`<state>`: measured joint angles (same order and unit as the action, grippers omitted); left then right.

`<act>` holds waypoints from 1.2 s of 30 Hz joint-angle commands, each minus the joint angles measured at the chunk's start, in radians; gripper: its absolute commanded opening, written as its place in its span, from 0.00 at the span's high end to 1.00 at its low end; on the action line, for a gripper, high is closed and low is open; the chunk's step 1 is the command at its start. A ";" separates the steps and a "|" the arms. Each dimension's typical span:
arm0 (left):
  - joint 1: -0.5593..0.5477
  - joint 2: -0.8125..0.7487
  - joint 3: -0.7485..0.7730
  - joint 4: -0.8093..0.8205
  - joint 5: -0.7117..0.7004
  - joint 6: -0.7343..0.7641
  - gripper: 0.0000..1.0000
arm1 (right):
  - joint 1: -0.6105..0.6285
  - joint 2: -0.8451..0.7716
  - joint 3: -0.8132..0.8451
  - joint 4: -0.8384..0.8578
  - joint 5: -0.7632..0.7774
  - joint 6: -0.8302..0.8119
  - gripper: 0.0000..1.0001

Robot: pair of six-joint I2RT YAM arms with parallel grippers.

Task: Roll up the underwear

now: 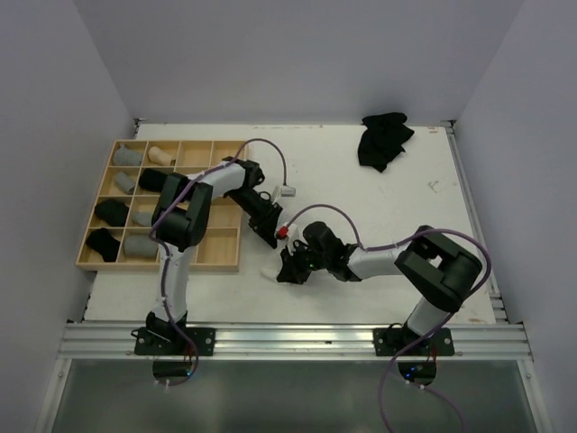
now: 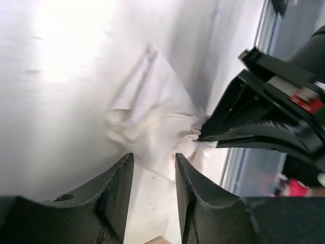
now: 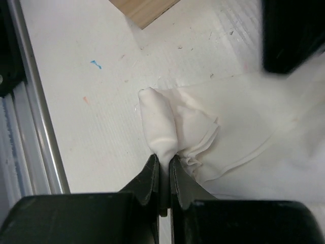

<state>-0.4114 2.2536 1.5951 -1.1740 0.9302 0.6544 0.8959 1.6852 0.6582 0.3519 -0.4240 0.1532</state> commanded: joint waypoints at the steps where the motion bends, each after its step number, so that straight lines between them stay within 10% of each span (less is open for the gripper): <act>1: 0.094 -0.156 0.028 0.187 0.104 -0.054 0.57 | -0.049 0.064 -0.086 0.039 -0.071 0.103 1.00; 12: 0.209 -0.747 -0.327 0.678 -0.027 0.019 0.45 | -0.143 0.229 -0.028 0.084 -0.229 0.236 1.00; 15: 0.209 -0.893 -0.461 0.776 -0.051 0.042 0.23 | -0.169 0.292 -0.002 0.070 -0.275 0.272 1.00; 16: 0.209 -0.925 -0.496 0.824 -0.074 -0.087 0.00 | -0.178 0.321 0.006 0.073 -0.288 0.287 1.00; 18: 0.209 -0.919 -0.491 0.701 -0.032 -0.034 0.00 | -0.187 0.346 0.011 0.088 -0.315 0.304 1.00; 23: 0.180 -0.793 -0.478 0.213 0.107 0.587 0.00 | -0.216 0.436 0.070 0.046 -0.364 0.322 1.00; 27: 0.097 -0.941 -0.702 0.495 -0.046 0.577 0.13 | -0.227 0.485 0.129 -0.037 -0.392 0.318 1.00; 31: -0.042 -1.019 -0.872 0.724 -0.210 0.580 0.48 | -0.239 0.510 0.144 -0.057 -0.410 0.321 1.00; 36: -0.151 -1.003 -0.946 0.881 -0.286 0.531 0.53 | -0.264 0.542 0.156 -0.056 -0.429 0.338 1.00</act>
<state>-0.5251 1.2530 0.6746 -0.4911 0.7193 1.1717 0.6506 2.0983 0.8661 0.4728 -1.0706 0.5777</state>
